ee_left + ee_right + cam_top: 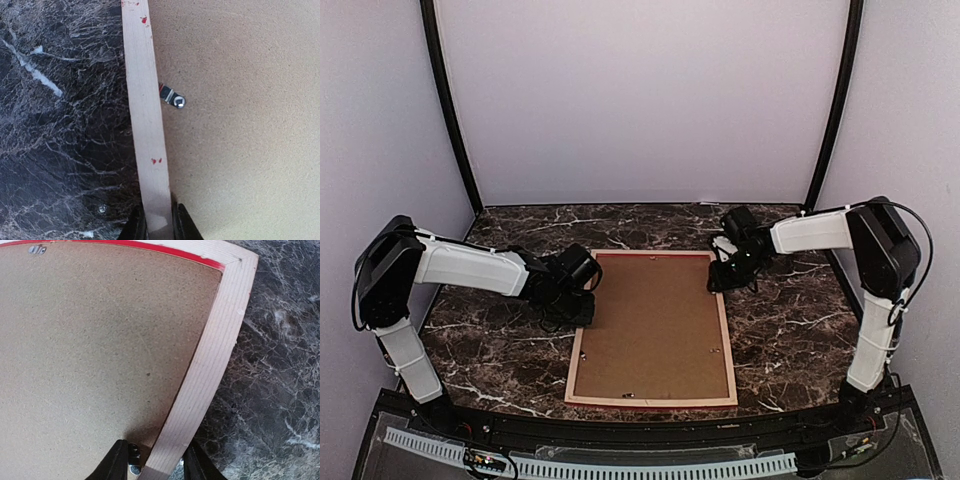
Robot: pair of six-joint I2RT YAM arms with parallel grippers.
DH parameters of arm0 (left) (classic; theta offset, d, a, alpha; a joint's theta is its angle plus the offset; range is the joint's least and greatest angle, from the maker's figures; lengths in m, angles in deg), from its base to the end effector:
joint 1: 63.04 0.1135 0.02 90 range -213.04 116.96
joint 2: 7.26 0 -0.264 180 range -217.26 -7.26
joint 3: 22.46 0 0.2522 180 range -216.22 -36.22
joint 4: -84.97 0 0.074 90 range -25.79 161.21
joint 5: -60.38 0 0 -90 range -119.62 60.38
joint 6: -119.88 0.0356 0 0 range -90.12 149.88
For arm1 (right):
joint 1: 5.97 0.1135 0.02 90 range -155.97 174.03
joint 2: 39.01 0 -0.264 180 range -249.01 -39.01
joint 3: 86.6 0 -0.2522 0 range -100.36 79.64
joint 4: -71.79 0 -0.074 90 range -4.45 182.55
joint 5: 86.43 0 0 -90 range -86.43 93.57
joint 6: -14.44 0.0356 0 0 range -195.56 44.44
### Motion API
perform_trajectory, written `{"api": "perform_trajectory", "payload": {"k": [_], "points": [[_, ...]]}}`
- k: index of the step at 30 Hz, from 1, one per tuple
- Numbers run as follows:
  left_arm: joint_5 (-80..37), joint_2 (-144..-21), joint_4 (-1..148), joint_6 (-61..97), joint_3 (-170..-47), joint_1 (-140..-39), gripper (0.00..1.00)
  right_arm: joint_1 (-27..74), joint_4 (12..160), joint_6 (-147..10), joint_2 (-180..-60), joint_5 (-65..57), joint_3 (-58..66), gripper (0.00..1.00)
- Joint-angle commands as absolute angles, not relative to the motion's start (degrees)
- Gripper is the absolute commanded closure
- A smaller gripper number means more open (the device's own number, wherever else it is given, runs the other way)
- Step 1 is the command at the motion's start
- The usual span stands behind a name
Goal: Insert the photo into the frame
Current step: Press the fastener onto the backboard.
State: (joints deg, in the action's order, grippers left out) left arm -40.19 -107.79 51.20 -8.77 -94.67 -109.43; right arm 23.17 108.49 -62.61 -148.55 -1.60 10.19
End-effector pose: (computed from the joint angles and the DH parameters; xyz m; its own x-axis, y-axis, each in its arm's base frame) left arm 0.2401 -0.2426 0.1571 -0.8836 0.0374 -0.4668 0.1289 0.9777 -0.1658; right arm 0.3338 0.1898 0.1529 -0.8753 -0.2325 -0.4240 -0.3330 0.9256 0.1799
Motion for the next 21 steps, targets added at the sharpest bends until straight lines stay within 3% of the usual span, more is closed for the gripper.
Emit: {"api": "perform_trajectory", "payload": {"k": [1, 14, 21], "points": [[-39.3, -109.3, 47.5, -6.1, -94.1, -109.7, 0.9, 22.3, 111.2, -65.7, -150.7, -3.7, 8.9, 0.66], [-39.2, -108.9, 47.0, -6.3, -94.0, -109.7, 0.9, 20.0, 111.5, -68.6, -151.5, -9.7, 7.7, 0.78], [-39.0, -108.9, 47.4, -6.4, -94.0, -109.7, 0.89, 20.0, 109.9, -67.5, -149.7, -15.5, 8.9, 0.62]]}}
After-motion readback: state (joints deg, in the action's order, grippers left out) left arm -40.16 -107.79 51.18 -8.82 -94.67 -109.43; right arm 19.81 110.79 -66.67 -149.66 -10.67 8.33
